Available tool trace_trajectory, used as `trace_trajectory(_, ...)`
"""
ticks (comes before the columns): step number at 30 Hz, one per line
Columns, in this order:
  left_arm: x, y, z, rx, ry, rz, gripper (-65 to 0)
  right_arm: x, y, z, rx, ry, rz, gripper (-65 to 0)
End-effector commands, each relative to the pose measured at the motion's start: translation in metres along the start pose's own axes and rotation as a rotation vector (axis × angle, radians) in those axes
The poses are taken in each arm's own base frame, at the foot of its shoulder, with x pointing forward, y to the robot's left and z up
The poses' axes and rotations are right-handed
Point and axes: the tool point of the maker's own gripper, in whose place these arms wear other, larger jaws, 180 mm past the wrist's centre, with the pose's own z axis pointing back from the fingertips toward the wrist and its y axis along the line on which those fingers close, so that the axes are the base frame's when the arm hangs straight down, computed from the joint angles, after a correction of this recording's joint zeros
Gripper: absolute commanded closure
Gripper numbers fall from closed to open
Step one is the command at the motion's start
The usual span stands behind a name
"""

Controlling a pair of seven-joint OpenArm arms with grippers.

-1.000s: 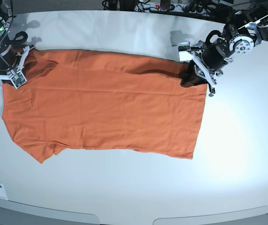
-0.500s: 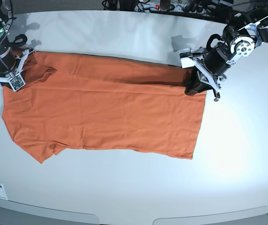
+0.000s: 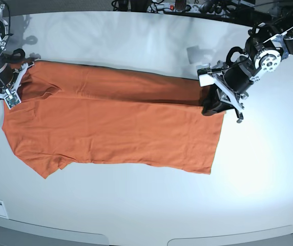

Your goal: Fold the T-shirt properly

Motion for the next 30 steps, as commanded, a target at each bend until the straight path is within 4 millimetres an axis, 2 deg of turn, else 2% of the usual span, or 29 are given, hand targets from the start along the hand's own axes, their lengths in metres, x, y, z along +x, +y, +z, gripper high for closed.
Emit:
trace_trajectory(1,0.003,0.012,0.001,0.015,-0.024,-0.009,0.0,0.009,-0.011,0.002,-0.023,-0.031,0.015,0.0)
trace_trajectory(7,0.009,0.007,-0.011,-0.031,-0.061,0.1,0.0,0.009,-0.011,0.002,-0.024,-0.033,-0.003,0.0)
trace_trajectory(8,0.008,0.007,-0.013,-0.026,-0.056,0.13,0.0,0.009,-0.012,0.002,-0.032,-0.032,-0.02,-7.4)
trace_trajectory(9,0.005,0.007,-0.015,-0.022,-0.046,0.16,-5.3,0.008,-0.014,0.002,-0.039,-0.024,-0.024,-17.5)
trace_trajectory(11,-0.001,0.012,-0.016,0.014,-0.021,0.207,-22.2,0.007,-0.021,0.003,-0.076,-0.018,-0.046,-34.6)
trace_trajectory(12,-0.005,0.018,-0.016,0.05,-0.006,0.226,-28.3,0.006,-0.026,0.003,-0.104,-0.017,-0.057,-38.4)
trace_trajectory(13,-0.008,0.027,-0.015,0.101,0.006,0.246,-31.8,0.006,-0.03,0.004,-0.131,-0.018,-0.073,-38.8)
trace_trajectory(16,-0.018,0.063,-0.007,0.316,0.026,0.325,-32.5,0.006,-0.036,0.005,-0.161,-0.012,-0.093,-38.5)
trace_trajectory(18,-0.022,0.08,-0.001,0.416,0.027,0.357,-32.0,0.004,-0.037,0.005,-0.167,-0.001,-0.098,-38.5)
trace_trajectory(19,-0.024,0.084,0.001,0.446,0.029,0.367,-27.9,0.003,-0.037,0.006,-0.171,0.008,-0.102,-36.6)
trace_trajectory(20,-0.024,0.085,0.002,0.453,0.03,0.37,-19.7,0.003,-0.037,0.007,-0.172,0.015,-0.106,-32.1)
trace_trajectory(21,-0.024,0.085,0.002,0.453,0.03,0.37,-8.4,0.004,-0.038,0.008,-0.176,0.019,-0.108,-24.6)
trace_trajectory(22,-0.024,0.085,0.002,0.452,0.03,0.37,0.0,0.007,-0.038,0.01,-0.178,0.018,-0.109,-14.6)
trace_trajectory(23,-0.024,0.084,0.001,0.446,0.029,0.367,0.0,0.009,-0.039,0.012,-0.184,0.017,-0.115,-3.9)
trace_trajectory(24,-0.023,0.084,0.001,0.442,0.027,0.36,0.0,0.011,-0.041,0.014,-0.196,0.017,-0.125,0.0)
trace_trajectory(27,-0.017,0.089,0.001,0.478,0.011,0.326,0.0,0.017,-0.05,0.021,-0.257,0.018,-0.139,0.0)
trace_trajectory(30,-0.018,0.084,-0.003,0.464,0.036,0.362,0.0,0.019,-0.044,0.023,-0.229,0.027,-0.119,0.0)
